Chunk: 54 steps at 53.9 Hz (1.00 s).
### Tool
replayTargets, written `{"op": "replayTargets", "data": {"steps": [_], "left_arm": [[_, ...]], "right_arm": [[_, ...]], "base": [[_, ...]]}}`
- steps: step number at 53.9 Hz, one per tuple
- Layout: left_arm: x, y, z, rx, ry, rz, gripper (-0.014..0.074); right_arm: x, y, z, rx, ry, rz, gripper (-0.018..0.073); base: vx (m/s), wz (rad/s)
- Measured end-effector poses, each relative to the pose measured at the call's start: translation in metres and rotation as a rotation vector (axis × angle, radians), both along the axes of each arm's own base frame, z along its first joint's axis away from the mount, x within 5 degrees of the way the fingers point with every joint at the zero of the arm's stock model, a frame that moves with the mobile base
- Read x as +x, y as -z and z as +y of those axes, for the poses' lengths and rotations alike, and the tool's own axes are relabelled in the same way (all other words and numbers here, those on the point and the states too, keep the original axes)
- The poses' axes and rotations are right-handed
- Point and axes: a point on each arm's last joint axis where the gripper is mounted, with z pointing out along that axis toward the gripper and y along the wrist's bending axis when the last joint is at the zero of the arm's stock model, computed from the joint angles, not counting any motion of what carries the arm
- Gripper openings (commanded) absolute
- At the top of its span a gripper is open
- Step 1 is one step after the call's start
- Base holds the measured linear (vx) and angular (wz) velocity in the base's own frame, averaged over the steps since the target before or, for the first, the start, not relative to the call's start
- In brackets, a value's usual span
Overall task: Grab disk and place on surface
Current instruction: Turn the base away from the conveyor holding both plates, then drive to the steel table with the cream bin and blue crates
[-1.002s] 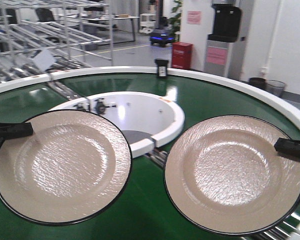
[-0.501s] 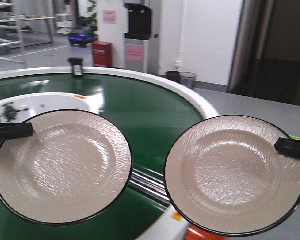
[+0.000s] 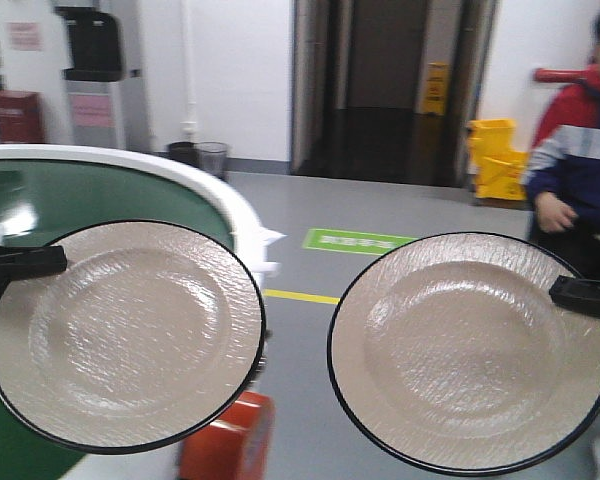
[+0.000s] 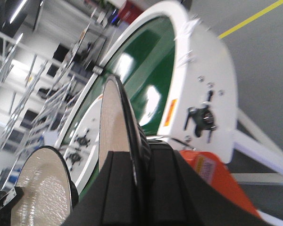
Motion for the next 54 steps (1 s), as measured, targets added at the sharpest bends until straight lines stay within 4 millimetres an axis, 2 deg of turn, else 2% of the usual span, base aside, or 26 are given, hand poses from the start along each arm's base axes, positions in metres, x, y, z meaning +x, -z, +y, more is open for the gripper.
{"op": "replayTargets", "data": {"steps": [29,54], "left_arm": [[-0.0001,0.0,-0.0001,0.0,0.001,0.0,-0.0001],[-0.0002,-0.0001,-0.0001,-0.001,0.002,0.0,-0.0001]], "right_arm": [[0.0,0.0,-0.0002,0.0,0.0,0.0,-0.0009],[-0.0001,0.0001,-0.0002,0.0,0.0,0.0,-0.0009]], "base": [[-0.07,-0.66],[0.11,-0.57]]}}
